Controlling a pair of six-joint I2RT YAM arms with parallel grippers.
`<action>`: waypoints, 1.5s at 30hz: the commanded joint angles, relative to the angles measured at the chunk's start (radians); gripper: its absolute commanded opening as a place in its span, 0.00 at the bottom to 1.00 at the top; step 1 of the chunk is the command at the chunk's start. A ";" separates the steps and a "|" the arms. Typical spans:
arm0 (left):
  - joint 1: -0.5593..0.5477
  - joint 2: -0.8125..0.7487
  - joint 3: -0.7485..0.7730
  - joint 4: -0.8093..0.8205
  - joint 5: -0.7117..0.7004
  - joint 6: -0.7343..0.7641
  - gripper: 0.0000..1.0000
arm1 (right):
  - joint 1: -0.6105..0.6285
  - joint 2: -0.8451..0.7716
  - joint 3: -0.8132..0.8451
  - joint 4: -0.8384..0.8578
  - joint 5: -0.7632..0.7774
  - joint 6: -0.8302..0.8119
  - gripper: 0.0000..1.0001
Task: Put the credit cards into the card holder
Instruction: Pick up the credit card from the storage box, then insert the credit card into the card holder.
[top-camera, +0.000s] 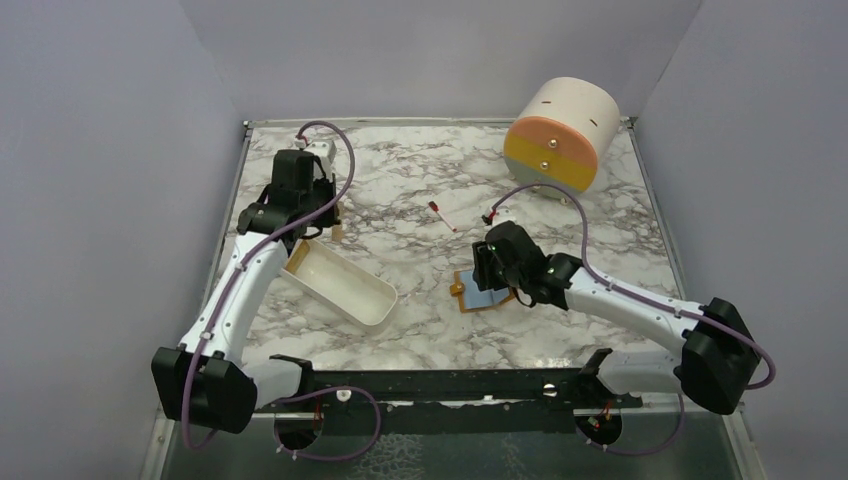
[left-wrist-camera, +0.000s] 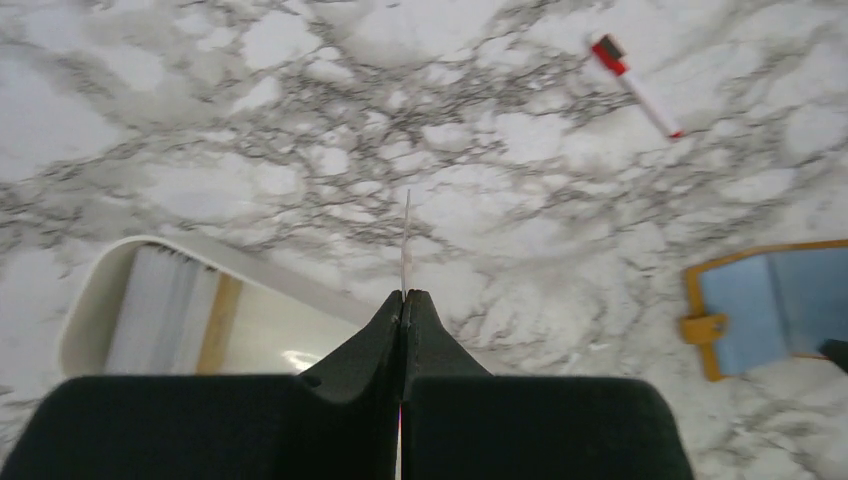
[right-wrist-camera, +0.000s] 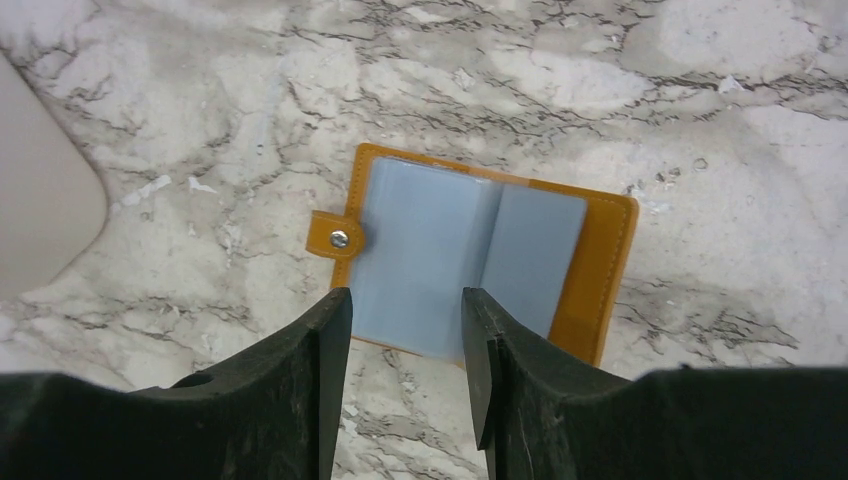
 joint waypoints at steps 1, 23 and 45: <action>0.003 0.041 0.052 0.012 0.376 -0.224 0.00 | -0.023 0.023 0.032 -0.063 0.080 -0.015 0.44; -0.412 0.156 -0.259 0.711 0.501 -0.724 0.00 | -0.165 0.107 -0.035 -0.058 0.059 0.020 0.32; -0.572 0.532 -0.189 0.751 0.329 -0.638 0.00 | -0.164 0.064 -0.171 0.054 -0.055 0.092 0.24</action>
